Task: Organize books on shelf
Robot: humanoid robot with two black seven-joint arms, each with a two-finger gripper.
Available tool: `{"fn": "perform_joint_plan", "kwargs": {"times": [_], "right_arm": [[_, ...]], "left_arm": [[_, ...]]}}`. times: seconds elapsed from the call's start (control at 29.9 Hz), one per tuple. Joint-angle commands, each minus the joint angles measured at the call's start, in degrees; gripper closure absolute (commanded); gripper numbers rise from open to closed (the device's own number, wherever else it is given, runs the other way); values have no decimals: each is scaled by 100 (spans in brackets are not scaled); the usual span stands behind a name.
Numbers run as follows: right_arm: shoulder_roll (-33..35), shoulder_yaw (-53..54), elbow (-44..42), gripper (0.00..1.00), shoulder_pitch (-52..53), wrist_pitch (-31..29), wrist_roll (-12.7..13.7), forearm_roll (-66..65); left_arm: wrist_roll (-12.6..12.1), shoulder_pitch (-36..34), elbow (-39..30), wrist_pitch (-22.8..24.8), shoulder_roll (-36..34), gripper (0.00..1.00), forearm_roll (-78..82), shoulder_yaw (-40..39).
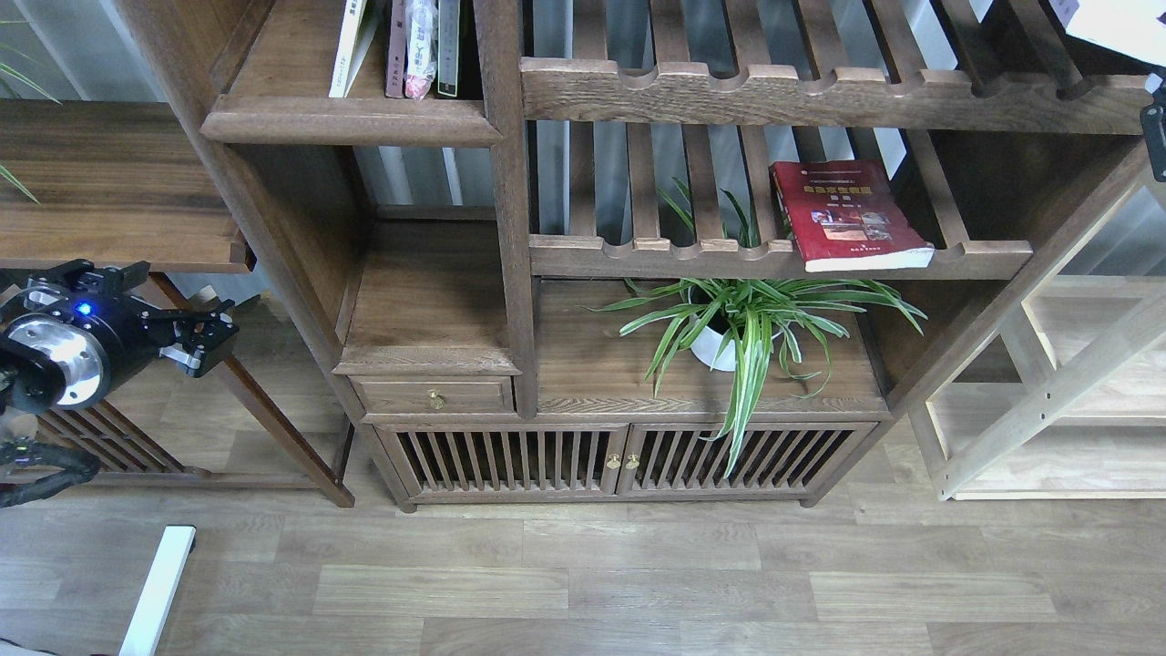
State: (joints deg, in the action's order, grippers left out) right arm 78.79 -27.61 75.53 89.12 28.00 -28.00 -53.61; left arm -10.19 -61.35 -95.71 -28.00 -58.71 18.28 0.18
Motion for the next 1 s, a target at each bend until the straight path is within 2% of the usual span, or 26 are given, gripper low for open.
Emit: {"fn": "perform_joint_plan", "kwargs": {"times": [0.0, 0.23, 0.33, 0.47, 0.67, 0.97], "right_arm": [[93, 1, 23, 100, 0, 0, 0, 0], [365, 1, 58, 100, -9, 0, 0, 70], [435, 10, 76, 100, -9, -13, 0, 534], [514, 229, 94, 100, 0, -381, 0, 1177], [576, 510, 94, 100, 9, -821, 0, 1476], [594, 537, 94, 100, -9, -1033, 0, 1450]], "left_arm": [[0, 0, 18, 0, 0, 14, 0, -9], [-9, 0, 35, 0, 9, 14, 0, 0], [-9, 0, 44, 0, 26, 14, 0, 0], [-9, 0, 79, 0, 70, 14, 8, 0], [-9, 0, 141, 0, 149, 14, 8, -9], [-9, 0, 202, 0, 185, 14, 8, -9]]}}
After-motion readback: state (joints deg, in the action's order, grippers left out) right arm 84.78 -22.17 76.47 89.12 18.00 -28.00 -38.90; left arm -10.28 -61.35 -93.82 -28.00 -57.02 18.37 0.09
